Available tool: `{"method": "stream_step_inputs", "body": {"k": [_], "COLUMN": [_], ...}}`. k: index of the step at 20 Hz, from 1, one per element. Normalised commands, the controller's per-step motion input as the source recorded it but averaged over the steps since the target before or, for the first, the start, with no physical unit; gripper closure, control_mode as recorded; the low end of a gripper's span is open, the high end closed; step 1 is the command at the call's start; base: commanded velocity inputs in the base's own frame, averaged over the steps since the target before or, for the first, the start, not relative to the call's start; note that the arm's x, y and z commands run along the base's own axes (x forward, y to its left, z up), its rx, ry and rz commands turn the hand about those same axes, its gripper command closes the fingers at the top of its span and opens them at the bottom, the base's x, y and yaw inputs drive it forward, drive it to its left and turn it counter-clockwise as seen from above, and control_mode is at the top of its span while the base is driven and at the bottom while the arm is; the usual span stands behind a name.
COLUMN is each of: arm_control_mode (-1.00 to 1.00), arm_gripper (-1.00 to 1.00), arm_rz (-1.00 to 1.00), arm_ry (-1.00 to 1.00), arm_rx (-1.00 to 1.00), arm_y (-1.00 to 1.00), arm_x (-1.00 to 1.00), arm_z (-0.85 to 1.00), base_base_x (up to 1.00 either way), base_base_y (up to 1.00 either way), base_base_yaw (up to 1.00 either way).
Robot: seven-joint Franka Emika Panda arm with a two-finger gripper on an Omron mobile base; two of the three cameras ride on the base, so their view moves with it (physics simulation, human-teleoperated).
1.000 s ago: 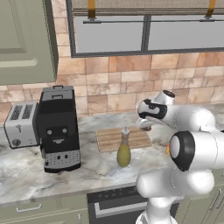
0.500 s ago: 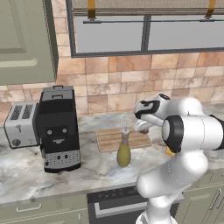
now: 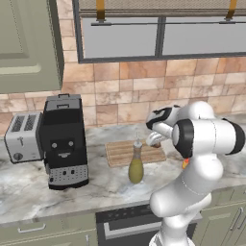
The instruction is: Retrieve the reheated potato from the microwave, then place the potato, cheese, and condiment on the cutting board.
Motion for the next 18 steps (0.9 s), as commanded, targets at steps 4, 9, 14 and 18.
{"method": "stream_step_inputs", "body": {"k": [4, 9, 14, 18], "arm_control_mode": [-1.00, -1.00, -1.00, -1.00], "arm_gripper": [1.00, 1.00, 1.00, 1.00], "arm_rz": [0.00, 0.00, 0.00, 0.00], "arm_ry": [0.00, 0.00, 0.00, 0.00], "arm_rx": [0.01, 0.00, 0.00, 0.00], "arm_y": [0.00, 0.01, 0.05, 0.12], "arm_x": [0.02, -0.04, -0.09, -0.16], "arm_z": [-0.24, -0.28, -0.26, -0.24], "base_base_x": [0.00, 0.00, 0.00, 0.00], "base_base_y": [0.00, 0.00, 0.00, 0.00], "base_base_yaw": [0.00, 0.00, 0.00, 0.00]}}
